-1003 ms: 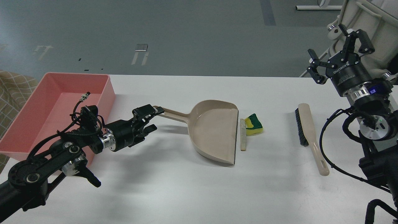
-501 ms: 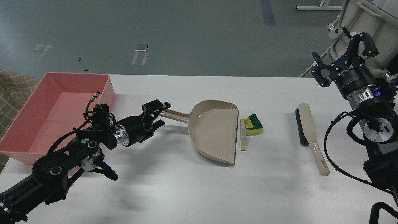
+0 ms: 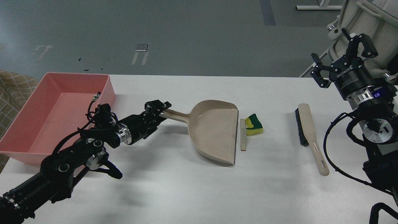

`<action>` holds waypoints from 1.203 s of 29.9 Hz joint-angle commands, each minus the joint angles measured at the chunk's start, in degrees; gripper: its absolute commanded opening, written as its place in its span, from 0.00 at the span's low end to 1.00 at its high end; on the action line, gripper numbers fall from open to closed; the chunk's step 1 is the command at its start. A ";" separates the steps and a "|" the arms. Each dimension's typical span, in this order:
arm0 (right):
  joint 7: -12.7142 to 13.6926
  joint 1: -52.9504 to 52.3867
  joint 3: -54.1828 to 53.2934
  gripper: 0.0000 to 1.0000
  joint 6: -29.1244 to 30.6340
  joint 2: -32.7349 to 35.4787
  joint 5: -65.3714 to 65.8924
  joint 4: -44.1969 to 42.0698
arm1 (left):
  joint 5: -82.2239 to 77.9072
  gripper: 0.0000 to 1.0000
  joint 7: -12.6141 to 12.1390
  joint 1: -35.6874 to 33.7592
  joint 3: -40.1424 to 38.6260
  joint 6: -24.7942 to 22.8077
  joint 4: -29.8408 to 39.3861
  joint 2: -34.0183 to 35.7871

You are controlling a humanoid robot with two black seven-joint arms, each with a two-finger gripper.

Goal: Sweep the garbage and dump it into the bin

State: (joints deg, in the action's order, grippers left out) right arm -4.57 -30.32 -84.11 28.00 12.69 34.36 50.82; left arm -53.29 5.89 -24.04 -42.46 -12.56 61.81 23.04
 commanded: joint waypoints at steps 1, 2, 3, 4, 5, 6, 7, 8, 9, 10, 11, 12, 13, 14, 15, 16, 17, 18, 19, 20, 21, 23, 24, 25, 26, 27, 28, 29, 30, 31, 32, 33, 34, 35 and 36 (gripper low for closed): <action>0.00 0.00 0.00 1.00 0.00 0.06 0.00 -0.02 | -0.06 0.49 0.44 -0.30 0.01 -0.01 0.07 -0.01; 0.00 0.00 0.00 1.00 0.00 0.06 0.00 -0.02 | -0.15 0.49 0.44 -0.30 0.01 -0.01 0.07 -0.10; 0.00 0.00 0.00 1.00 0.00 0.06 0.00 -0.11 | -0.15 0.49 0.53 -0.30 0.01 0.08 0.07 -0.01; 0.00 0.00 0.00 1.00 0.00 0.06 0.00 -0.11 | -0.24 0.50 0.79 -0.30 0.01 0.08 0.07 -0.01; 0.00 0.00 0.00 1.00 0.00 -0.03 0.00 -0.11 | -0.24 0.50 0.97 -0.21 0.09 0.08 0.07 -0.10; 0.00 0.00 0.00 1.00 0.00 0.05 0.00 -0.11 | -0.24 0.50 1.06 -0.13 0.18 0.08 0.07 -0.10; 0.00 0.00 0.00 1.00 0.00 -0.03 0.00 -0.11 | -0.24 0.50 1.23 0.05 0.27 0.08 0.07 -0.10; 0.00 0.00 0.00 1.00 0.00 -0.03 0.00 -0.11 | -0.24 0.50 1.23 0.22 0.27 0.08 0.15 -0.10; 0.00 0.00 0.00 1.00 0.00 -0.03 0.00 -0.11 | -0.24 0.50 1.23 0.23 0.27 0.08 0.15 -0.10; 0.00 0.00 0.00 1.00 0.00 -0.12 0.00 -0.11 | -0.24 0.50 1.23 0.31 0.27 0.08 0.15 -0.01; 0.00 0.00 0.00 1.00 0.00 -0.12 0.00 -0.11 | -0.24 0.49 1.23 0.40 0.27 0.08 0.15 -0.10; 0.00 0.00 0.00 1.00 0.00 -0.12 0.00 -0.11 | -0.24 0.49 1.41 0.40 0.27 0.08 0.15 -0.01; 0.00 0.00 0.00 1.00 0.00 -0.12 0.00 -0.11 | -0.24 0.49 1.93 0.40 0.27 0.08 0.07 -0.01; 0.00 0.00 0.09 1.00 0.00 -0.12 0.00 -0.11 | -0.24 0.49 2.11 0.40 0.27 0.08 0.15 -0.01; 0.00 0.00 0.09 1.00 0.00 -0.12 0.00 -0.11 | -0.24 0.49 2.20 0.31 0.27 -0.01 0.15 -0.01; 0.00 0.00 0.09 1.00 0.00 -0.12 0.00 -0.11 | -0.24 0.49 2.20 0.31 0.27 0.08 0.07 -0.01; 0.00 0.00 0.09 1.00 0.00 -0.12 0.00 -0.11 | -0.33 0.48 2.20 0.31 0.27 0.08 0.15 0.07; 0.00 0.00 0.00 1.00 0.00 -0.12 0.00 -0.11 | -0.33 0.45 2.20 0.23 0.27 0.08 0.07 0.08; 0.00 0.00 0.09 1.00 0.00 -0.12 0.00 -0.02 | -0.41 0.43 2.29 0.31 0.27 0.08 0.15 0.08; 0.00 0.00 0.09 1.00 0.00 -0.12 0.00 -0.11 | -0.42 0.42 2.29 0.31 0.27 0.08 0.07 -0.01; 0.00 0.00 0.09 1.00 0.00 -0.12 0.00 -0.11 | -0.42 0.41 2.29 0.31 0.27 0.16 0.07 0.07; 0.00 0.08 0.09 1.00 0.00 -0.03 0.00 -0.11 | -0.50 0.40 2.29 0.31 0.27 0.25 0.07 -0.01; 0.00 0.08 0.18 1.00 0.00 -0.03 0.00 -0.11 | -0.68 0.38 2.37 0.31 0.27 0.25 0.07 0.07; 0.00 0.08 0.18 1.00 0.00 -0.03 0.00 -0.11 | -0.68 0.37 2.46 0.31 0.27 0.25 0.07 -0.01; 0.00 0.08 0.09 1.00 0.00 -0.03 0.00 -0.11 | -0.77 0.32 2.90 0.31 0.27 0.34 0.07 -0.01; 0.00 0.08 0.09 1.00 0.00 -0.12 0.00 -0.11 | -1.20 0.26 3.42 0.31 0.27 0.25 0.07 0.07; 0.00 0.08 0.09 1.00 0.00 -0.12 0.00 -0.11 | -1.47 0.23 3.69 0.31 0.27 0.34 0.07 0.08; 0.00 0.08 0.09 1.00 0.00 -0.12 0.00 -0.11 | -2.25 0.17 4.04 0.31 0.27 0.34 0.07 0.08; 0.00 0.08 0.09 1.00 0.00 -0.03 0.00 -0.11 | -2.70 0.14 4.31 0.31 0.27 0.25 0.07 0.08; 0.00 0.00 0.09 1.00 0.00 -0.03 0.00 -0.11 | -3.05 0.10 4.66 0.40 0.36 0.25 0.07 -0.01; 0.00 0.08 0.09 1.00 0.00 -0.03 0.00 -0.11 | -3.57 0.04 5.27 0.40 0.27 0.25 0.07 -0.01; 0.00 0.08 0.09 1.00 0.00 0.05 0.00 -0.11 | -3.67 0.00 6.23 0.49 0.36 0.25 0.15 -0.01; 0.00 0.08 0.09 1.00 0.00 0.06 0.00 -0.11 | -3.67 0.00 6.59 0.49 0.36 0.25 0.24 -0.01; 0.00 0.08 0.09 1.00 0.00 0.06 0.00 -0.11 | -3.67 0.00 7.12 0.58 0.45 0.25 0.24 -0.01; 0.00 0.08 0.09 1.00 0.00 0.06 0.00 -0.11 | -3.67 0.00 7.30 0.58 0.62 0.25 0.33 -0.01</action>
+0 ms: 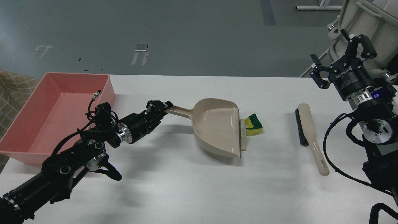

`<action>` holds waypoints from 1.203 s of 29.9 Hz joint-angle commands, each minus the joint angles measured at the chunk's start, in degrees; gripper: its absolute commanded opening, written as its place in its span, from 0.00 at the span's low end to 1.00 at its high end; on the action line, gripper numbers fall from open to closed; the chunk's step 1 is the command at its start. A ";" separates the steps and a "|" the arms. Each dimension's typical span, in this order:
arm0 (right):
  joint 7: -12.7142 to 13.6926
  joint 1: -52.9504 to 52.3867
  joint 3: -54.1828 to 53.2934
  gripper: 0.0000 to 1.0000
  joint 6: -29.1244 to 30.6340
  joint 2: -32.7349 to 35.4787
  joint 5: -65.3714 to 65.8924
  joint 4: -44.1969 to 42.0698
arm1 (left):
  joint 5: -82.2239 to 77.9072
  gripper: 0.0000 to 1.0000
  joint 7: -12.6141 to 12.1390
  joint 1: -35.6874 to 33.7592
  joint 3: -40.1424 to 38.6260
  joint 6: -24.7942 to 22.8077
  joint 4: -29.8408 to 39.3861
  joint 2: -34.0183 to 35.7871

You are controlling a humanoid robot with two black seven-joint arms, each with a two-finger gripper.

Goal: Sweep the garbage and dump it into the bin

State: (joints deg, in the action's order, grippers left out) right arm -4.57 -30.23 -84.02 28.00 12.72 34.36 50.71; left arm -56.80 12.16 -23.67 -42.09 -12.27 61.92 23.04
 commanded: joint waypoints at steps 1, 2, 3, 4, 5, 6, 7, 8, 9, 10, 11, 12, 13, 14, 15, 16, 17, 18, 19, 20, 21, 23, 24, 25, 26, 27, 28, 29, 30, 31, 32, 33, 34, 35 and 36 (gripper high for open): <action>0.00 0.00 -0.01 1.00 0.00 0.02 0.00 0.00 | -0.15 0.00 1.03 0.21 0.52 -0.04 0.22 -0.02; 0.00 0.00 -0.01 1.00 0.00 0.11 0.00 0.00 | -0.15 0.00 1.03 0.12 0.87 0.05 0.39 -0.10; 0.00 0.00 -0.01 1.00 0.00 0.11 0.09 0.00 | -0.15 0.00 1.03 0.03 0.96 0.05 0.57 -0.10; 0.00 0.00 -0.01 1.00 0.00 0.11 0.09 0.00 | -0.15 0.00 1.03 0.03 0.96 0.05 0.57 -0.10; 0.00 0.00 -0.01 1.00 0.00 0.37 0.26 0.09 | -0.15 0.00 1.03 -0.14 0.96 0.05 0.75 -0.19; 0.00 0.00 -0.01 1.00 0.00 0.63 0.35 0.18 | -0.15 0.00 1.03 -0.23 0.96 0.05 0.83 -0.19; -0.09 0.00 0.26 1.00 0.00 0.99 0.53 0.26 | -0.15 0.00 1.03 -0.41 0.96 0.05 1.01 -0.19; -0.18 0.00 0.61 1.00 0.00 1.95 0.79 0.35 | -0.41 0.00 1.03 -0.67 0.96 0.05 1.79 -0.11; -0.18 -0.09 0.87 1.00 0.00 3.43 1.14 0.35 | -0.85 0.00 0.94 -0.85 0.96 0.14 2.67 -0.02; -0.18 -0.18 0.96 1.00 0.00 4.41 1.32 0.35 | -1.03 0.00 0.94 -0.93 0.96 0.22 3.03 0.07; -0.09 -0.35 1.48 1.00 0.00 6.94 2.54 0.35 | -1.29 0.00 0.77 -1.11 0.96 0.31 3.21 0.07; -0.09 -0.53 1.84 1.00 0.00 8.44 3.42 0.35 | -1.38 0.00 0.68 -1.20 0.96 0.31 3.21 0.07; 0.00 -0.70 2.45 1.00 0.00 10.03 4.56 0.35 | -1.47 0.00 0.59 -1.37 0.96 0.31 3.21 0.07; 0.00 -0.97 4.37 1.00 0.00 12.83 7.09 0.35 | -1.47 0.00 0.50 -1.55 1.05 0.31 3.21 -0.02; 0.00 -1.05 5.78 1.00 0.00 13.99 8.43 0.44 | -1.47 0.00 0.41 -1.64 1.05 0.31 3.21 -0.02; 0.00 -1.49 8.58 1.00 0.00 16.26 10.79 0.79 | -1.47 0.00 0.32 -1.73 1.05 0.31 3.30 -0.02; 0.00 -2.19 11.04 1.00 0.00 18.63 12.55 1.58 | -1.47 0.00 0.24 -1.73 1.05 0.31 3.30 -0.10; 0.00 -2.37 12.03 1.00 0.00 19.87 13.18 2.02 | -1.47 0.00 0.15 -1.73 1.05 0.31 3.30 -0.10; -0.09 -2.37 13.78 1.00 0.00 22.41 14.05 3.15 | -1.47 0.00 -0.03 -1.73 1.05 0.40 3.30 -0.10; -0.09 -2.29 14.58 1.00 0.00 23.83 14.41 3.77 | -1.56 0.00 -0.11 -1.73 1.05 0.49 3.21 -0.19; -0.09 -2.11 15.28 1.00 0.00 25.32 14.76 4.48 | -1.56 0.00 -0.12 -1.73 1.31 0.75 3.21 -0.19; -0.09 -1.67 18.35 1.00 0.00 31.02 15.73 7.80 | -1.91 0.00 -0.12 -1.73 3.50 1.98 3.21 -0.11; -0.09 -1.58 19.32 1.00 0.00 32.27 15.73 8.69 | -2.00 0.00 -0.12 -1.73 4.03 2.24 3.21 -0.10; -0.09 -1.58 21.42 1.00 0.00 34.63 15.73 10.36 | -2.17 0.00 0.06 -1.73 4.47 2.68 3.21 -0.10; -0.09 -1.58 22.66 1.00 0.00 35.70 15.73 10.89 | -2.17 0.00 0.06 -1.73 4.47 2.86 3.21 -0.10; -0.09 -1.58 23.98 1.00 0.00 36.58 15.73 11.42 | -2.17 0.00 -0.03 -1.73 4.47 2.95 3.21 -0.10; -0.35 -1.58 26.69 1.00 0.00 38.15 15.73 12.56 | -2.17 0.00 -0.03 -1.73 4.47 3.04 3.12 -0.10; -0.44 -1.58 28.19 1.00 0.00 38.78 15.82 13.35 | -2.17 0.00 -0.03 -1.73 4.47 3.12 3.12 -0.10; -0.44 -1.58 31.17 1.00 0.00 39.83 16.26 15.10 | -2.17 0.00 -0.03 -1.81 4.47 3.30 3.12 -0.02; -0.44 -1.50 33.98 1.00 0.00 40.62 17.13 17.29 | -2.17 0.00 -0.03 -2.07 4.47 3.74 3.12 0.16; -0.44 -1.41 35.40 1.00 0.00 41.24 18.01 18.36 | -2.17 0.00 -0.03 -2.16 4.47 3.91 3.12 0.25; -0.18 -1.41 36.55 1.00 0.00 41.94 19.06 19.24 | -2.17 0.00 -0.03 -2.25 4.47 4.09 3.03 0.25; 0.34 -1.41 38.47 1.00 0.00 43.25 21.16 20.64 | -2.17 0.00 0.06 -2.25 4.47 4.27 2.95 0.51; 0.79 -1.41 39.27 1.00 0.00 43.79 21.88 21.18 | -2.17 0.00 0.06 -2.34 4.47 4.27 2.86 0.60; 2.53 -1.23 40.50 1.00 0.00 44.57 22.58 22.14 | -2.17 0.00 0.06 -2.52 4.47 4.27 2.68 0.69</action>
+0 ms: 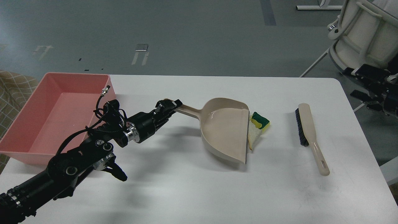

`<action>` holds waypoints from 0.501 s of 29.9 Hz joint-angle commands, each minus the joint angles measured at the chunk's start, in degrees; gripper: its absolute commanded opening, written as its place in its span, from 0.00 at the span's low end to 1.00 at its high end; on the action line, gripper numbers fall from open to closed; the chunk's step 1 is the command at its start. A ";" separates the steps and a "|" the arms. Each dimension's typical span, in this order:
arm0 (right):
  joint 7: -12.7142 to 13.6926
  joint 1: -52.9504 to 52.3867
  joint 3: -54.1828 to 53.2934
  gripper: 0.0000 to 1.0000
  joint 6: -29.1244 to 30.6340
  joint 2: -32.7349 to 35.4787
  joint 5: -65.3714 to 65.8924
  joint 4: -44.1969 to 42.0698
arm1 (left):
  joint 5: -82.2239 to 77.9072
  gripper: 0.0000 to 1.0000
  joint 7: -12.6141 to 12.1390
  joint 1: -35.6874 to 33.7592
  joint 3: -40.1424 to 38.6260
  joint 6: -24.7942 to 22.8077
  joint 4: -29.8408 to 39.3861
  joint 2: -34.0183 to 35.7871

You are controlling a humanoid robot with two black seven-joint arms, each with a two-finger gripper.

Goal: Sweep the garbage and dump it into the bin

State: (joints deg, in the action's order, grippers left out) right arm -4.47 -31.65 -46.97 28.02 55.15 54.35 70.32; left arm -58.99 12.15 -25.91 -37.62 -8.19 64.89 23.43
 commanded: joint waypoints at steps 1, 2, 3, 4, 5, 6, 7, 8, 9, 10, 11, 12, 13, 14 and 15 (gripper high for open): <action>5.23 0.36 3.99 1.00 -0.02 2.94 2.60 3.49 | 0.01 0.00 0.15 -0.28 0.00 0.28 -0.55 0.38; 6.65 0.36 3.99 1.00 -0.02 3.38 2.60 3.94 | 0.10 0.00 0.15 -0.28 0.00 0.28 -0.56 0.39; 8.06 0.36 3.99 1.00 -0.02 3.74 2.60 4.38 | 0.10 0.00 0.06 -0.20 0.00 0.28 -0.56 0.39; 9.90 0.36 3.99 1.00 -0.02 4.26 2.60 5.43 | 0.10 0.00 0.06 -0.20 0.00 0.28 -0.64 0.30; 10.35 0.36 3.99 1.00 -0.02 4.70 2.69 6.05 | 0.10 0.00 0.06 -0.11 0.00 0.28 -0.64 0.30; 10.53 0.36 3.99 1.00 -0.02 5.66 2.95 7.18 | 0.10 0.00 0.06 -0.11 0.00 0.36 -0.73 0.30; 10.53 0.36 3.99 1.00 -0.02 6.54 2.96 8.33 | 0.10 0.00 0.06 -0.02 0.00 0.71 -0.82 0.30; 10.53 0.36 4.08 1.00 -0.02 6.99 2.96 9.03 | 0.10 0.00 0.06 -0.02 0.00 0.98 -0.82 0.30; 10.53 0.36 4.17 0.99 -0.02 7.86 2.96 10.26 | 0.10 0.00 0.06 -0.02 0.09 1.41 -0.82 0.30; 10.53 0.45 4.26 0.99 -0.02 8.30 2.87 10.97 | 0.10 0.00 0.06 -0.02 0.00 1.51 -0.82 0.30; 10.53 0.53 4.34 0.99 -0.02 8.74 2.87 11.67 | 0.10 0.00 0.06 -0.02 0.00 1.59 -0.82 0.30; 10.53 1.14 4.35 0.98 -0.02 9.53 2.87 12.90 | 0.10 0.00 0.06 -0.11 0.00 1.68 -0.82 0.30; 10.62 1.76 4.26 0.97 -0.02 10.15 2.96 14.21 | 0.10 0.00 0.06 -0.20 0.00 1.68 -0.82 0.30; 10.62 1.94 4.26 0.95 -0.02 10.50 3.04 14.84 | 0.10 0.00 0.06 -0.20 0.00 1.68 -0.82 0.30; 10.62 2.20 4.34 0.90 -0.02 11.38 3.22 16.06 | 0.10 0.00 0.06 -0.20 0.00 1.68 -0.82 0.30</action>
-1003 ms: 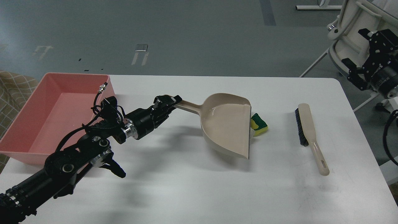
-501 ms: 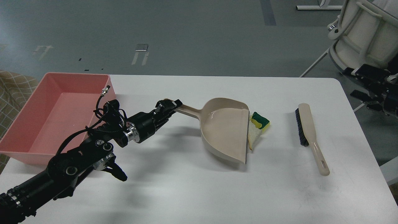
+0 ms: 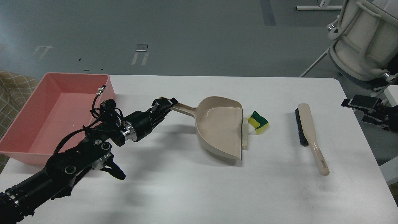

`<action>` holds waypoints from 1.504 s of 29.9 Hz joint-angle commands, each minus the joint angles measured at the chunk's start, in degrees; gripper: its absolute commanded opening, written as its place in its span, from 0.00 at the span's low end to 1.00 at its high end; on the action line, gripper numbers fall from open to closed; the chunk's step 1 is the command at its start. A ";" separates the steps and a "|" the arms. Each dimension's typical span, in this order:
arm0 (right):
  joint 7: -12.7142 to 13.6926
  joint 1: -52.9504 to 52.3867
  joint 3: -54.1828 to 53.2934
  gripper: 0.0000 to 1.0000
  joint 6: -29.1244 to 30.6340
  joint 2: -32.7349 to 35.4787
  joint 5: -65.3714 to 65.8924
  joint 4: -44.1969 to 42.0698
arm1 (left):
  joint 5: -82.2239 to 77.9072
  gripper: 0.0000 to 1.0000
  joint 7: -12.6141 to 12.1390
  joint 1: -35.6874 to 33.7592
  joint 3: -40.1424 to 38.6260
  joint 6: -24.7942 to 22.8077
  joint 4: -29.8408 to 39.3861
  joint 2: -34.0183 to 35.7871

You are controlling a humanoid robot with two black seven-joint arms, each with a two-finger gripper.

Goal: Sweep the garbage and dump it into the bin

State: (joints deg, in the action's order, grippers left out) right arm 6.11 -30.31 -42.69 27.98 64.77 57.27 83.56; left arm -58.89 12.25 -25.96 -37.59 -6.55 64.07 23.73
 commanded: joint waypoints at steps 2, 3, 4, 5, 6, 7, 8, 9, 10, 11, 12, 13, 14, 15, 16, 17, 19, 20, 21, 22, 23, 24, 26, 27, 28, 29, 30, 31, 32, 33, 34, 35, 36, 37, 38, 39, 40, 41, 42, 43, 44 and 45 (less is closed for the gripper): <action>0.30 1.22 0.16 0.87 0.02 2.55 0.56 3.71 | 0.01 0.00 0.05 -0.15 -0.03 0.05 0.01 0.08; 0.48 1.74 0.16 0.85 0.02 2.81 1.78 4.23 | 0.01 0.00 0.14 -0.15 -0.03 0.05 0.01 0.09; 0.48 1.92 0.07 0.84 0.02 2.82 2.58 4.33 | 0.01 0.00 0.14 -0.15 -0.03 0.05 0.01 0.09; 0.48 2.45 0.16 0.83 0.02 2.38 4.24 4.59 | 0.01 0.00 0.23 -0.06 -0.03 0.05 0.01 0.09; 0.48 3.06 0.16 0.80 0.02 2.20 5.39 4.68 | 0.01 0.00 0.14 0.03 -0.03 0.05 0.01 0.00; 0.48 3.50 0.16 0.79 0.02 2.20 5.57 4.77 | 0.01 0.00 0.14 0.03 -0.03 0.05 0.01 -0.09; 0.48 4.38 0.16 0.78 0.02 2.11 5.75 5.11 | 0.01 0.00 0.06 0.11 -0.03 0.05 0.01 -0.18; 0.48 4.82 0.16 0.76 0.02 2.03 5.84 5.38 | 0.01 0.00 0.06 0.12 -0.03 0.05 0.01 -0.18; 0.48 5.17 0.16 0.74 0.02 2.03 5.84 5.64 | 0.01 0.00 0.06 0.12 -0.03 0.05 0.01 -0.27; 0.65 5.70 0.16 0.72 0.02 2.03 5.92 6.08 | 0.01 0.00 0.06 0.20 -0.03 0.05 0.01 -0.27; 0.83 6.14 0.24 0.72 0.02 1.76 6.10 6.00 | 0.01 0.00 0.14 0.20 -0.03 0.14 0.01 -0.09; 1.01 6.40 0.24 0.71 0.02 1.41 6.27 5.91 | 0.01 0.00 0.14 0.20 -0.03 0.22 0.01 -0.09; 1.62 6.67 0.24 0.70 0.02 0.28 7.32 5.74 | 0.01 0.00 0.14 0.20 -0.03 0.31 0.01 -0.09; 2.15 6.76 0.42 0.70 0.02 -0.43 7.94 5.73 | 0.01 0.00 0.14 0.20 -0.03 0.31 0.01 -0.09; 2.59 6.76 0.59 0.70 0.02 -1.04 8.29 5.73 | 0.01 0.00 0.23 0.20 -0.03 0.31 0.01 -0.09; 3.37 6.85 0.86 0.70 0.02 -2.18 8.65 5.82 | 0.01 0.00 0.14 0.20 -0.03 0.31 0.01 -0.18; 4.17 6.93 1.56 0.68 0.02 -3.24 8.74 5.73 | 0.01 0.00 0.23 0.20 -0.03 0.31 0.01 -0.27; 4.78 7.11 2.00 0.66 0.02 -4.12 8.91 5.56 | 0.01 0.00 0.14 0.29 -0.03 0.40 0.01 -0.27; 5.14 7.11 2.09 0.64 0.02 -4.74 9.09 5.56 | 0.01 0.00 0.23 0.29 -0.03 0.40 0.01 -0.35; 5.49 7.11 2.18 0.64 0.02 -5.44 9.35 5.47 | 0.01 0.00 0.23 0.29 -0.03 0.40 0.01 -0.35; 5.75 7.02 2.18 0.64 0.02 -6.84 10.14 5.38 | 0.01 0.00 0.23 0.29 -0.03 0.58 0.01 -0.35; 5.75 7.02 2.18 0.64 0.02 -7.46 10.49 5.38 | 0.01 0.00 0.23 0.38 -0.03 0.66 0.01 -0.27; 5.84 6.85 2.09 0.64 0.02 -8.96 11.20 5.38 | 0.01 0.00 0.23 0.47 -0.03 1.01 0.01 -0.18; 5.93 6.85 2.09 0.64 0.02 -9.13 11.29 5.29 | 0.01 0.00 0.23 0.47 -0.03 1.02 0.01 -0.09; 6.02 6.93 2.09 0.64 0.02 -9.31 11.55 5.12 | 0.01 0.00 0.23 0.55 -0.03 1.02 0.01 -0.09; 6.28 6.93 2.18 0.64 0.02 -9.49 11.90 4.86 | 0.01 0.00 0.32 0.56 -0.03 1.02 0.01 -0.09; 6.46 7.02 2.18 0.64 0.02 -9.66 12.51 4.51 | 0.01 0.00 0.32 0.56 -0.03 1.02 0.01 -0.09; 6.98 7.02 2.26 0.64 0.02 -10.53 13.39 3.98 | 0.01 0.00 0.23 0.64 -0.03 1.02 0.01 -0.09; 7.16 7.11 2.27 0.64 0.02 -11.41 13.66 3.63 | 0.09 0.00 0.23 0.64 -0.03 1.02 0.01 0.00; 7.16 7.11 2.27 0.64 0.02 -11.68 13.75 3.62 | 0.10 0.00 0.23 0.64 -0.11 1.02 0.01 0.00; 7.25 7.11 2.27 0.64 0.02 -11.86 13.66 3.62 | 0.10 0.00 0.23 0.64 -0.11 1.02 0.01 0.00; 7.25 7.11 2.27 0.64 0.02 -11.95 13.66 3.62 | 0.10 0.00 0.23 0.64 -0.03 1.10 0.01 -0.09; 7.34 7.11 2.27 0.64 0.02 -11.95 13.66 3.62 | 0.10 0.00 0.23 0.64 -0.11 1.10 0.01 -0.18; 7.25 7.20 2.27 0.64 0.02 -12.04 13.66 3.28 | 0.01 0.00 0.23 0.64 -0.03 1.10 0.01 -0.35; 7.25 7.20 2.27 0.63 0.02 -12.30 13.66 2.92 | 0.09 0.00 0.23 0.64 -0.11 1.10 0.01 -0.44; 7.25 7.11 2.18 0.62 0.02 -13.17 13.66 2.14 | 0.01 0.00 0.23 0.64 -0.03 1.10 0.01 -0.53; 7.25 7.11 2.18 0.61 0.02 -14.14 13.75 1.61 | 0.01 0.00 0.14 0.64 -0.11 1.10 0.01 -0.62; 7.25 7.11 2.18 0.61 0.02 -14.15 13.75 1.60 | 0.01 0.00 0.14 0.64 -0.11 1.10 0.01 -0.62; 7.34 7.11 2.18 0.61 0.02 -14.32 13.83 1.25 | 0.01 0.00 0.14 0.64 -0.11 1.10 0.09 -0.62; 7.25 7.11 2.18 0.61 0.02 -14.41 13.75 1.08 | 0.01 0.00 0.14 0.64 -0.03 1.10 0.09 -0.62; 7.25 7.20 2.18 0.61 0.02 -14.41 13.75 0.90 | 0.01 0.00 0.14 0.56 -0.03 1.10 0.09 -0.62; 7.25 7.20 2.18 0.61 0.02 -14.41 13.75 0.90 | 0.01 0.00 0.14 0.56 -0.03 1.10 0.09 -0.53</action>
State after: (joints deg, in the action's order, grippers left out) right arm 13.38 -23.16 -40.45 28.01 50.54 71.04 84.82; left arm -58.87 12.43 -25.31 -37.67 -5.45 64.11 23.13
